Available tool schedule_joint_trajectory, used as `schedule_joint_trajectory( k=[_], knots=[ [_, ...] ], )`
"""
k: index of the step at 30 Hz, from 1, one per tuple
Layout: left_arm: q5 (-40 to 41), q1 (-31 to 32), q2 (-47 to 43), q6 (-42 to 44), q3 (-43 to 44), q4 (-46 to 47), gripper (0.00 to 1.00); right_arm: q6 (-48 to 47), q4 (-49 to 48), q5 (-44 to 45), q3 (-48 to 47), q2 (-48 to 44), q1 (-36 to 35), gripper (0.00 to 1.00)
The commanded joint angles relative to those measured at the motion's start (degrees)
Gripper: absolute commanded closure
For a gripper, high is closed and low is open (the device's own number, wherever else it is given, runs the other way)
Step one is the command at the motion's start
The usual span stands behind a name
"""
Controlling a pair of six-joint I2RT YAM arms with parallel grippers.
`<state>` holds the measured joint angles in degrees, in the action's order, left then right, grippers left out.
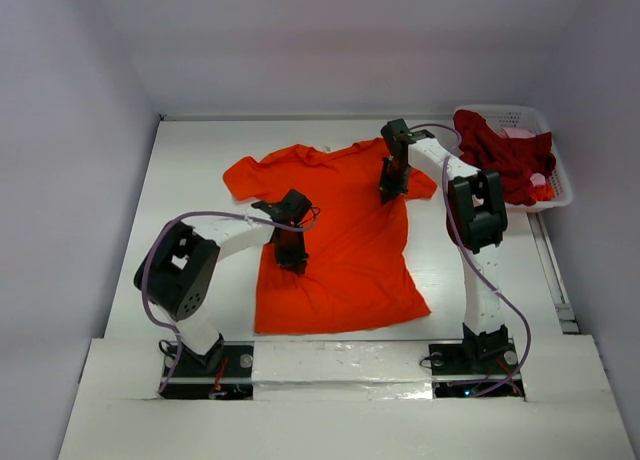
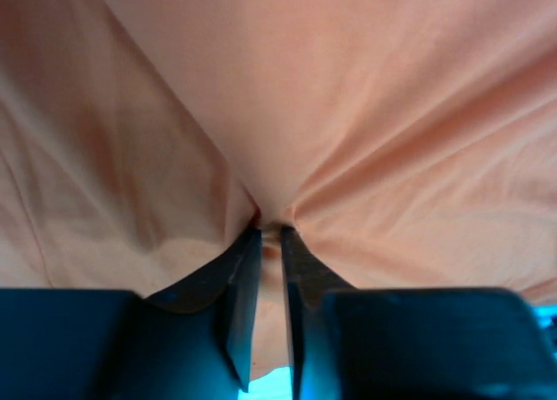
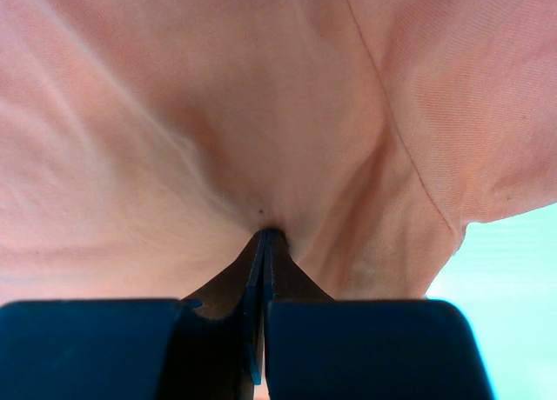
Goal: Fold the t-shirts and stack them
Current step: Flatten out the tshirt
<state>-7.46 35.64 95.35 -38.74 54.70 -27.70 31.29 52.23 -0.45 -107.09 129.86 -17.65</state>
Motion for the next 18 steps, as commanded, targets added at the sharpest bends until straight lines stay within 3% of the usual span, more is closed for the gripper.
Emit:
schedule_joint_trajectory(
  k=[1,3,6,8,9,10,11,12,13,15,18],
  knots=[
    [6.4,-0.3,1.6,1.8,1.9,-7.3,0.84,-0.3,-0.8,2.8,0.0,-2.0,0.9,1.00],
    [6.9,-0.3,1.2,2.2,3.6,-8.4,0.78,-0.3,-0.7,2.9,-0.3,-2.1,0.9,1.00],
    [8.9,-0.3,-0.5,1.9,5.4,-10.0,0.57,-0.8,-1.2,2.4,-0.5,-2.7,0.9,1.00],
    [9.1,-0.3,-2.2,1.8,6.2,-10.4,0.30,-0.9,-2.0,2.6,-0.1,-3.4,0.9,0.96],
    [9.2,-0.3,-2.6,1.7,7.2,-11.0,0.19,-1.1,-2.4,2.6,-0.1,-4.1,0.9,0.83],
    [9.2,-0.3,-2.9,1.7,7.7,-11.2,0.01,-1.3,-3.0,2.6,-0.1,-4.4,0.9,0.77],
    [8.9,-0.3,-2.9,1.8,8.5,-11.5,0.01,-1.6,-2.8,2.8,-1.1,-4.5,0.9,0.70],
    [8.7,-0.3,-2.9,1.8,8.8,-11.6,0.01,-2.2,-2.4,3.0,-2.0,-4.4,0.9,0.54],
    [8.5,-0.3,-2.8,1.7,9.4,-11.7,0.01,-2.5,-1.7,3.3,-2.9,-4.1,0.9,0.49],
    [7.7,-0.3,-3.3,1.2,10.8,-11.8,0.01,-3.4,-1.4,4.1,-5.1,-4.4,0.9,0.42],
    [7.9,-0.3,-6.4,0.2,14.5,-11.8,0.01,-4.8,-2.7,4.8,-7.4,-7.2,0.9,0.42]
  ],
)
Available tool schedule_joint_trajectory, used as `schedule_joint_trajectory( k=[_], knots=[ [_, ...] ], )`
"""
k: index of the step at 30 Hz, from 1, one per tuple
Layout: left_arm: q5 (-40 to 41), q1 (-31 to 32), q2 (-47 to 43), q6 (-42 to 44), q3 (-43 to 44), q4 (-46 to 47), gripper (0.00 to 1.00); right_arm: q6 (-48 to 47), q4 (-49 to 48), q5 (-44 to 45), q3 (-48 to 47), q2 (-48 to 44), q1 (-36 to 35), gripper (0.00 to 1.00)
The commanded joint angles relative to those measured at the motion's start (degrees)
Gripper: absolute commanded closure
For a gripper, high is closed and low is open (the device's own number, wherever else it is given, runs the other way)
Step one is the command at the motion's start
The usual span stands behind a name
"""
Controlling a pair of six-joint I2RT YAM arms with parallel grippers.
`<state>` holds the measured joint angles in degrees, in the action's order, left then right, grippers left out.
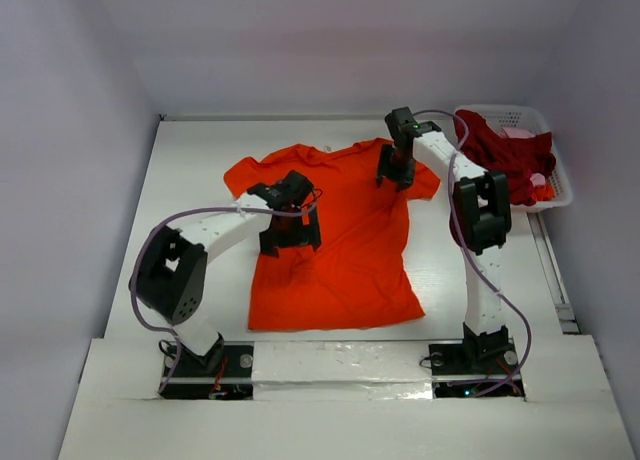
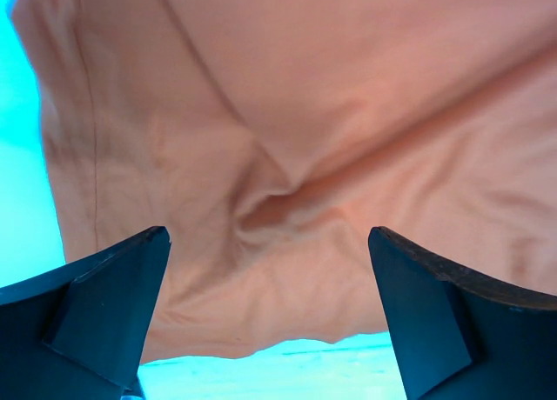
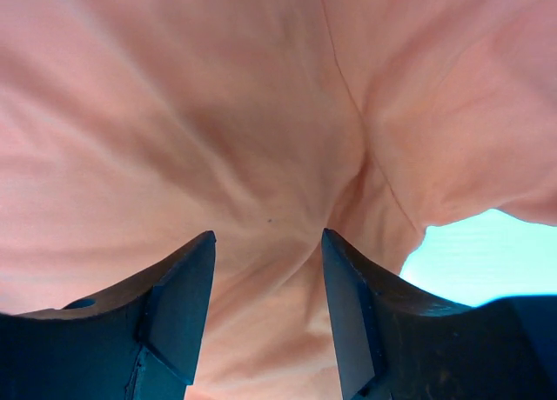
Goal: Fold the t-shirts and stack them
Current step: Flatten out the tshirt
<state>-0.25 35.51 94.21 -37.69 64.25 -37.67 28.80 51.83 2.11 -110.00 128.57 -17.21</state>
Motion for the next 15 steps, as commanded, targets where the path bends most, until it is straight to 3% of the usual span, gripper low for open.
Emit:
schedule_joint_trajectory(
  k=[1,4,5,9,11,15],
  knots=[
    [1.6,-0.2,-6.3,-1.0,6.1,-1.9,0.01,-2.6,-2.6,2.4,-5.7,-6.7,0.4,0.42],
    [4.3,-1.8,-8.6,-1.1,9.6,-0.7,0.01,-3.9,-2.3,-1.0,-12.2,-7.2,0.4,0.42],
    [4.6,-3.2,-8.3,-0.7,10.1,-0.1,0.01,-4.0,-2.3,-5.8,-13.7,-6.6,0.4,0.42],
    [8.5,-7.0,-5.9,-0.4,13.5,2.4,0.12,-5.4,-1.6,-13.3,-17.4,-6.4,-1.3,0.45],
    [9.8,-9.0,-4.1,-0.4,14.8,3.5,0.23,-5.7,-2.3,-12.7,-13.9,-8.3,-2.4,0.46],
    [11.4,-15.4,0.4,0.7,19.2,6.3,0.28,-5.7,-2.7,-4.2,-6.3,-13.3,-3.0,0.48]
  ],
)
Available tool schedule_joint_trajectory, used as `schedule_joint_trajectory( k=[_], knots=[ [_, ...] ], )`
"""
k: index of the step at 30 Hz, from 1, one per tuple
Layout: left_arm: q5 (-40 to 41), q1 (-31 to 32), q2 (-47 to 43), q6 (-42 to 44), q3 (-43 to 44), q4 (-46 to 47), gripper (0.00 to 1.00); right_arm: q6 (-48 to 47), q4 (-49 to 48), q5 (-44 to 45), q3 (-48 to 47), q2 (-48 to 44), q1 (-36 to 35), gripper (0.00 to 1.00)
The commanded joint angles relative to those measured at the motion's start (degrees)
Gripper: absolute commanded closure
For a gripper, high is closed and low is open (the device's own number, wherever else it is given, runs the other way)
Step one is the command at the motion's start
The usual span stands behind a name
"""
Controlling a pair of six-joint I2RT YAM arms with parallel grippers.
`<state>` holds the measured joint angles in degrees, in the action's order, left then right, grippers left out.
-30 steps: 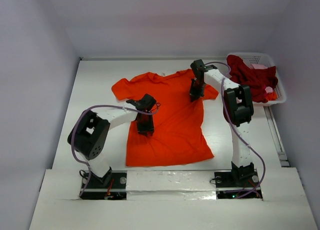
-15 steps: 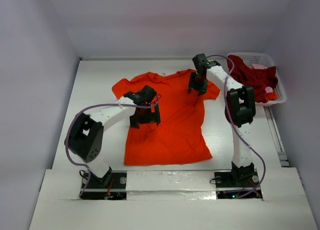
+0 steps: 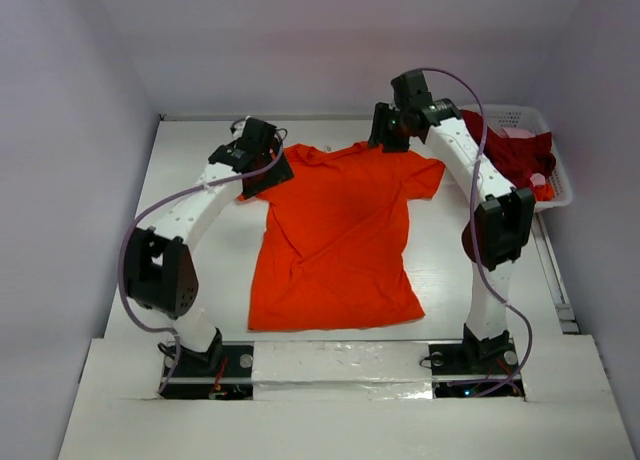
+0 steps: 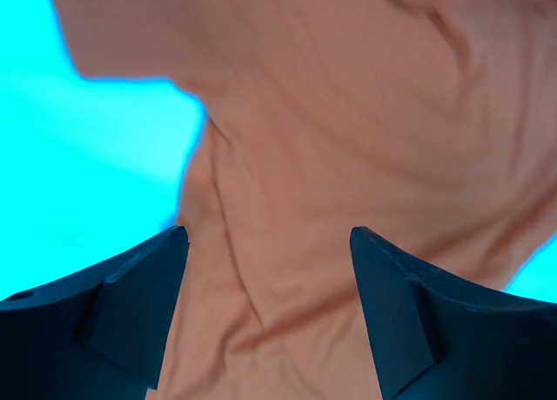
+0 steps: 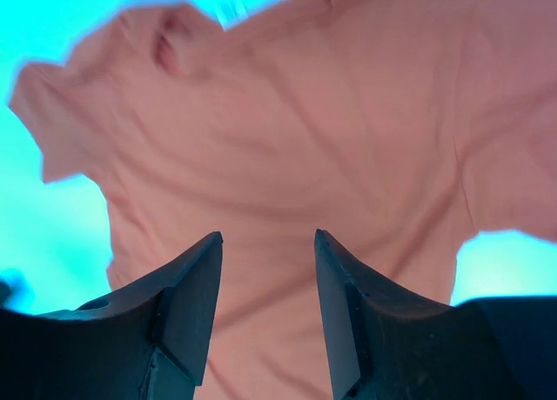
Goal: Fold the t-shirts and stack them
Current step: Flatten out the tshirt
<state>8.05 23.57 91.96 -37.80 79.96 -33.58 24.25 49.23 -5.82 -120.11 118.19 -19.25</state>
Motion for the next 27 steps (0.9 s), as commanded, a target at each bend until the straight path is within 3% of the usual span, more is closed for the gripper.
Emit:
schedule_joint_trajectory(
  k=[1,3,5,11,14,19,22,27],
  knots=[
    [2.8,-4.3,4.8,1.3,4.3,2.6,0.28,-1.2,0.2,5.5,5.0,-4.2,-1.0,0.48],
    [2.1,-5.5,6.8,1.5,7.5,2.5,0.29,-0.9,0.2,12.4,8.1,-5.2,-1.0,0.48],
    [0.8,-6.1,8.8,2.3,9.7,2.2,0.29,-0.3,-0.5,13.3,9.4,-5.3,1.0,0.47],
    [-10.8,-5.5,9.4,5.5,14.2,-0.2,0.28,0.2,4.9,12.4,-3.9,3.3,4.9,0.48],
    [-10.8,-6.1,5.5,6.9,10.6,-1.5,0.27,0.5,6.0,9.8,-12.1,7.7,6.2,0.47],
    [-14.8,-6.1,-1.5,6.9,-2.8,-0.2,0.28,0.2,5.6,-3.0,-17.4,13.8,7.0,0.45],
    [-19.8,-3.6,-8.7,3.9,-11.5,1.8,0.28,-1.4,6.9,-0.1,-19.9,16.7,7.0,0.45],
    [-25.1,2.2,-11.5,1.2,-17.5,0.1,0.27,-1.5,8.4,8.3,-24.5,20.9,7.0,0.50]
  ],
)
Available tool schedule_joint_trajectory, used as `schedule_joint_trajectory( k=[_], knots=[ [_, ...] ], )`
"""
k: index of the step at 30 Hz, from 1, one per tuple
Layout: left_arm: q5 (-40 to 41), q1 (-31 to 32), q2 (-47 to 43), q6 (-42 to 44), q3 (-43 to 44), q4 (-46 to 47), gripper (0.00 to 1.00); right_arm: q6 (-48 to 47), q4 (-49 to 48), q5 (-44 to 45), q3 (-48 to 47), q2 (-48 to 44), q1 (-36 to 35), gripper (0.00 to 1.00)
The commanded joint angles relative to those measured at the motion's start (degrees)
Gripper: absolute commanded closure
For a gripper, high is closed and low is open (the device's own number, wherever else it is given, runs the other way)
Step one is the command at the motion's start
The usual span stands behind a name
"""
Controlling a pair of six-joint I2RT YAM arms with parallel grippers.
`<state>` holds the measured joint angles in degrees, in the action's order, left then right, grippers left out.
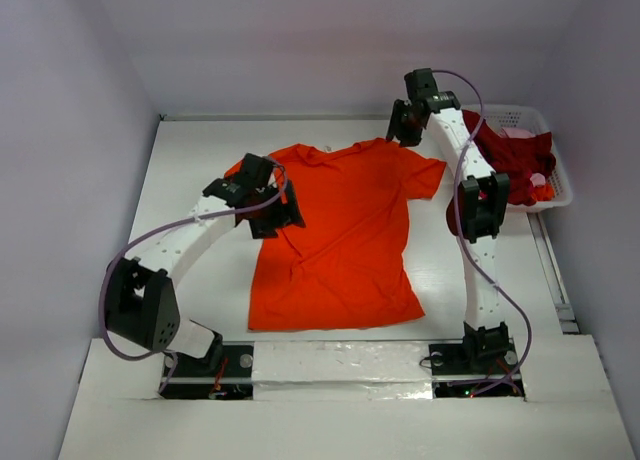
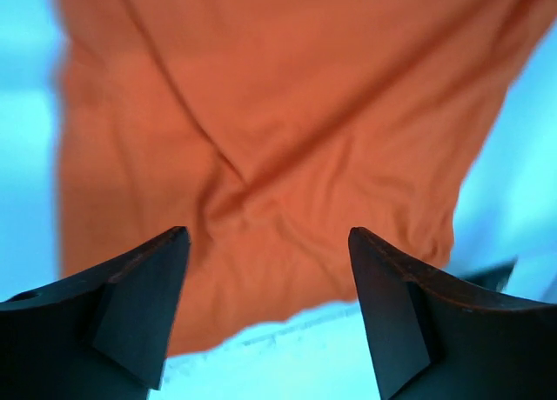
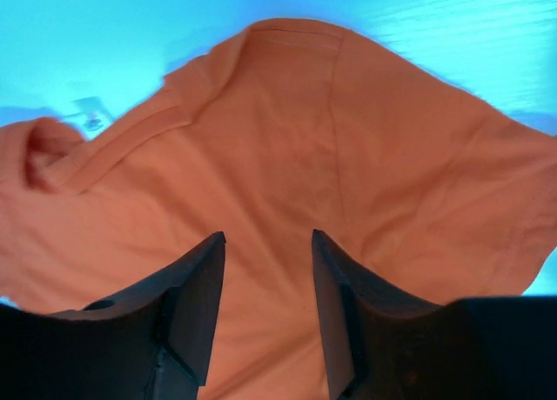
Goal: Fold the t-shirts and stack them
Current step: Flatten out the tshirt
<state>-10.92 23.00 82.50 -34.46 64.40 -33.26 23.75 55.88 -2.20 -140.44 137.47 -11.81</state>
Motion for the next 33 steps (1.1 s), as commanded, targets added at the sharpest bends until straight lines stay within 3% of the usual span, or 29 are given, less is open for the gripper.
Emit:
schedule_joint_trajectory(
  k=[1,2,3,6,7,10,16,20,24,33],
  knots=[
    [-7.2,4.5,-2.0,-2.5,-2.5,-0.6,0.30,-0.9,2.0,4.9,-4.8,2.5,-0.4,0.53],
    [-8.1,5.5,-1.9,-3.3,-3.0,-0.8,0.33,-0.8,2.0,4.8,-5.5,3.4,-0.4,0.57],
    [-9.2,6.4,-2.1,-3.6,-3.4,-1.2,0.37,-0.7,2.1,4.7,-6.2,4.9,-0.4,0.75],
    [-10.0,8.4,-3.4,-5.6,-2.9,-2.3,0.67,-0.5,1.9,3.4,-7.2,7.0,-0.4,1.00],
    [-10.3,8.4,-3.6,-6.0,-2.6,-2.9,0.79,-0.5,1.8,2.9,-7.4,7.3,-0.4,1.00],
    [-12.4,9.4,-3.0,-6.1,-2.2,-4.1,0.87,-0.4,1.2,0.7,-7.1,7.9,-0.4,1.00],
    [-17.3,12.1,3.2,-4.8,-2.8,-3.6,0.88,0.2,0.7,-3.0,-7.0,8.8,-0.9,1.00],
    [-18.7,12.6,6.4,-3.5,-2.3,-1.4,0.89,0.2,-4.4,-14.1,-6.4,6.4,-3.5,1.00],
    [-19.2,13.7,9.3,-4.1,-1.8,1.5,0.88,3.1,-8.3,-18.2,-10.1,6.9,-6.4,1.00],
    [-20.9,19.8,18.8,-3.9,1.6,3.1,0.85,9.6,-9.7,-16.0,-9.0,10.7,-7.0,1.00]
  ],
)
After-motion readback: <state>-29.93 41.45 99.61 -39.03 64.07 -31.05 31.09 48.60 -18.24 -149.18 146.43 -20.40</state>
